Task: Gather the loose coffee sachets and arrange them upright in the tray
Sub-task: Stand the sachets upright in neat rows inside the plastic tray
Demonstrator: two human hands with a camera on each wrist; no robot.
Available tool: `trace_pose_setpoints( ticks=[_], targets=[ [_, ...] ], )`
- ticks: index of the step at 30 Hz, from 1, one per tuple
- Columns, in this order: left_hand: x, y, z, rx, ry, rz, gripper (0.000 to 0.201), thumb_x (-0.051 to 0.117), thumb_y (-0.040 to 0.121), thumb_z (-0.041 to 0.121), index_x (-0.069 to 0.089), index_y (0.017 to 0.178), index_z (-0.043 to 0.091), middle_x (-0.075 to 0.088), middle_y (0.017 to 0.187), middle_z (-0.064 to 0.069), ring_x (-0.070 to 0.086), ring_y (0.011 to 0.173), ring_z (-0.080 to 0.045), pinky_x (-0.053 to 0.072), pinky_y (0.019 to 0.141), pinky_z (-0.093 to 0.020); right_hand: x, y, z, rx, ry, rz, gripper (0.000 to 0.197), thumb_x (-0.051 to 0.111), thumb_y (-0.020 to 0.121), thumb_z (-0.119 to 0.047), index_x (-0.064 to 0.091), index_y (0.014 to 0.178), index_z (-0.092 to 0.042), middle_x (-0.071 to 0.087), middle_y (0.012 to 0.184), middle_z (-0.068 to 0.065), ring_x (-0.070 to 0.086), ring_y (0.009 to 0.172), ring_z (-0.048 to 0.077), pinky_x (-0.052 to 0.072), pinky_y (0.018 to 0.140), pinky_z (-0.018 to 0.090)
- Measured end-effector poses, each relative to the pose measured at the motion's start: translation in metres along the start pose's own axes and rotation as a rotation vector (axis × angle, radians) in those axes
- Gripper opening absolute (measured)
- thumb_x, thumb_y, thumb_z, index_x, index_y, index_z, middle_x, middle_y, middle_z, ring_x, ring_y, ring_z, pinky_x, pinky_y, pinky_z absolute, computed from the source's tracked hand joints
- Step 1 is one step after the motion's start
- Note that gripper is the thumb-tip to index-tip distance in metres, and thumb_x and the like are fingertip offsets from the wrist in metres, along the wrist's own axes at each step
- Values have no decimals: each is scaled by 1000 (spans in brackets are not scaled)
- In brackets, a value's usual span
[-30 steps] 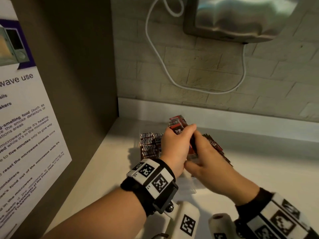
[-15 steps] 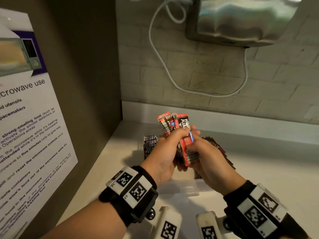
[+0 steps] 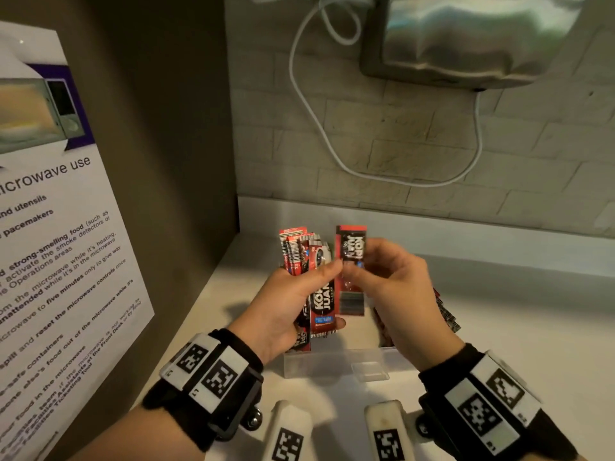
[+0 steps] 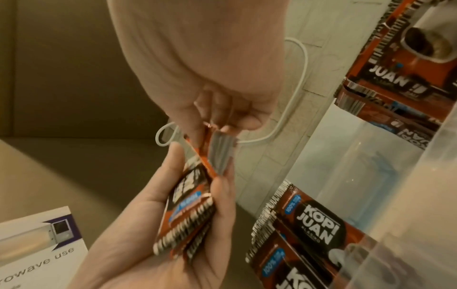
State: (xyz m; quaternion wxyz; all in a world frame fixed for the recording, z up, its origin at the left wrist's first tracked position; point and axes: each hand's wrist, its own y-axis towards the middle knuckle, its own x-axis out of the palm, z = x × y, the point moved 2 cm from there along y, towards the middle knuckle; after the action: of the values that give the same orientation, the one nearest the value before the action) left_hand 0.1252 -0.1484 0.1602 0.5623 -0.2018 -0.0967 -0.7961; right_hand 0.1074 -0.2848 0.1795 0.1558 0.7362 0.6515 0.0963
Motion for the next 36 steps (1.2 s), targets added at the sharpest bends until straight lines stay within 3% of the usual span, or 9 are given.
trace_pose_setpoints(
  ticks=[4, 6, 8, 12, 16, 18, 21, 28, 36],
  targets=[
    [-11, 1, 2, -3, -43, 22, 28, 71, 69, 26, 65, 89, 7, 73, 80, -9, 71, 69, -22, 57, 60, -36, -7, -2, -5, -169, 121, 61, 29, 76, 67, 2, 74, 71, -26, 66, 104, -1, 62, 101, 14, 48, 88, 38],
    [-12, -1, 6, -21, -74, 4, 36, 71, 69, 25, 66, 99, 6, 74, 92, -13, 72, 81, -27, 57, 72, -41, -8, -7, -8, -185, 96, -16, 20, 78, 57, -11, 74, 63, -30, 59, 123, -9, 50, 122, 7, 40, 102, 33],
    [-11, -2, 9, -21, -95, -7, 47, 72, 68, 23, 65, 110, 3, 72, 106, -17, 69, 94, -31, 53, 88, -48, -7, -10, -6, -167, 32, -83, 31, 78, 58, -2, 74, 60, -32, 54, 132, -14, 42, 129, 2, 34, 107, 32],
    [-7, 3, 14, 49, -140, -1, 21, 73, 63, 9, 62, 80, 14, 70, 80, -7, 70, 73, -20, 57, 69, -36, 0, -16, 4, -126, -43, -172, 49, 70, 67, 17, 75, 60, -32, 55, 130, -14, 44, 128, 4, 35, 111, 41],
    [-9, 5, 14, 139, -214, 89, 24, 72, 61, 3, 59, 74, 18, 70, 77, -3, 71, 72, -19, 54, 63, -34, -1, -17, 15, -17, 197, -109, 29, 57, 75, 0, 75, 84, -22, 65, 109, 6, 62, 102, 25, 51, 92, 53],
    [-11, 5, 15, 166, -252, 126, 23, 71, 63, 4, 59, 72, 21, 72, 79, -3, 72, 74, -18, 54, 64, -35, -1, -19, 16, 102, 292, -112, 26, 61, 75, -7, 67, 99, -16, 66, 97, 10, 61, 80, 30, 57, 68, 41],
    [-17, 5, 14, 185, -243, 155, 22, 72, 64, 5, 60, 70, 23, 72, 83, -3, 73, 78, -18, 55, 64, -35, 3, -21, 13, 122, 57, -138, 19, 74, 76, 3, 67, 89, -7, 66, 80, 21, 63, 59, 23, 51, 50, 27],
    [-33, 5, 14, 98, -149, 182, 23, 71, 76, -1, 57, 78, 17, 64, 70, -3, 66, 63, -14, 57, 71, -39, -10, 4, -7, 0, 127, 108, 19, 58, 90, 0, 63, 80, -16, 54, 67, 0, 44, 54, 12, 37, 45, 22],
    [-32, -6, 27, 156, 100, 96, 20, 76, 56, 9, 64, 67, 19, 72, 94, -9, 70, 77, -17, 53, 81, -43, -7, 32, -38, -83, -429, -187, 21, 58, 91, 0, 62, 88, -21, 57, 78, 6, 50, 49, 19, 44, 45, 34]
  ],
)
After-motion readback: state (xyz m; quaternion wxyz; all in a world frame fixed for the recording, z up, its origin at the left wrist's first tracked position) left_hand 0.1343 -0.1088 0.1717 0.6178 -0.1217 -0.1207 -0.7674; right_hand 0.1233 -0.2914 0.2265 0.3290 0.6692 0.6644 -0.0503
